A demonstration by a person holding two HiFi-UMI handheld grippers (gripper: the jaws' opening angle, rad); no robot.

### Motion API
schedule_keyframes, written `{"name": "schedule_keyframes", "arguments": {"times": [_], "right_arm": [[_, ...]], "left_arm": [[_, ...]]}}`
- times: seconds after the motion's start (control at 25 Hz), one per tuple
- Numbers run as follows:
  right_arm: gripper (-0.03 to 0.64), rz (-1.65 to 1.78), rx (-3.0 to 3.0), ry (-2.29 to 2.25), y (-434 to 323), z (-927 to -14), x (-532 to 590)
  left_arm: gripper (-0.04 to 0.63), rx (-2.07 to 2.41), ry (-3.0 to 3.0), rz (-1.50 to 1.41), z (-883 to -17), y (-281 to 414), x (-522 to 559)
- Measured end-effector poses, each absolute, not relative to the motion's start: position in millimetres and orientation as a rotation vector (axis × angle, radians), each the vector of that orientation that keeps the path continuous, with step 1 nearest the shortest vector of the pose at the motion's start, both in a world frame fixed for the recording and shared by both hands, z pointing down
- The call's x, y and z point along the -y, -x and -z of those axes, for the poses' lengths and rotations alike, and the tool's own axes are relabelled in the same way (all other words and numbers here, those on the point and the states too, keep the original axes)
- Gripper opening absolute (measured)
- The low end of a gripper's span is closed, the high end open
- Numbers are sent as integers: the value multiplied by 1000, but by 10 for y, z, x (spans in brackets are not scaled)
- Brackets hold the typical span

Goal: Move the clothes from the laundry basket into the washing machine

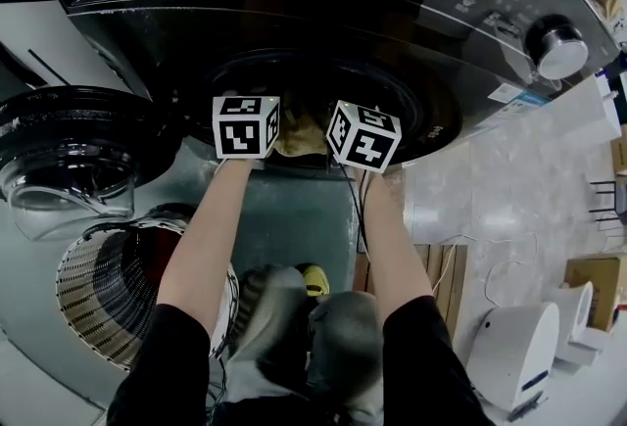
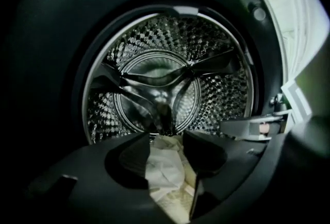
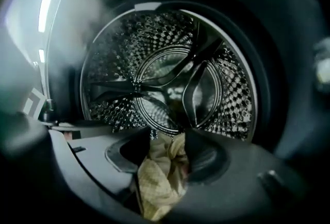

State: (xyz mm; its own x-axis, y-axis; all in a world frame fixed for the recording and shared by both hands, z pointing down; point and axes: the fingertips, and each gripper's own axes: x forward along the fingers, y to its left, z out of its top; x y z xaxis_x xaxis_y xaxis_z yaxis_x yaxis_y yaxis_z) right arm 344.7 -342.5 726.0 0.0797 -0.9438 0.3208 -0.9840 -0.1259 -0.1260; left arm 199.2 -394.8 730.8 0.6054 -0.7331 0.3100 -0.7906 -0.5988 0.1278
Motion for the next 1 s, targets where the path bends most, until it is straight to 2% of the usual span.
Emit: {"name": "schedule_keyframes", "arguments": {"times": [0.12, 0.28, 0.36, 0.68, 1.0], "right_arm": [[146, -505, 1969, -2218, -3426, -7220, 3323], [35, -564, 1923, -2214, -3407, -7188, 3135], [5, -575, 1908, -2213, -3409, -7131, 3053], [5, -451, 1965, -2112, -3142, -6702, 2755], [5, -513, 1995, -2080, -3003, -6204, 2408]], "left_arm": [[151, 1257, -2589, -346, -7265, -1954, 3844], [12, 1261, -2560, -382, -7247, -1855, 3676], [11, 1242, -2558, -389, -7187, -1837, 3585], [11, 1242, -2525, -429, -6822, -1680, 3263], [11, 1232, -2498, -464, -6349, -1472, 2858]]}}
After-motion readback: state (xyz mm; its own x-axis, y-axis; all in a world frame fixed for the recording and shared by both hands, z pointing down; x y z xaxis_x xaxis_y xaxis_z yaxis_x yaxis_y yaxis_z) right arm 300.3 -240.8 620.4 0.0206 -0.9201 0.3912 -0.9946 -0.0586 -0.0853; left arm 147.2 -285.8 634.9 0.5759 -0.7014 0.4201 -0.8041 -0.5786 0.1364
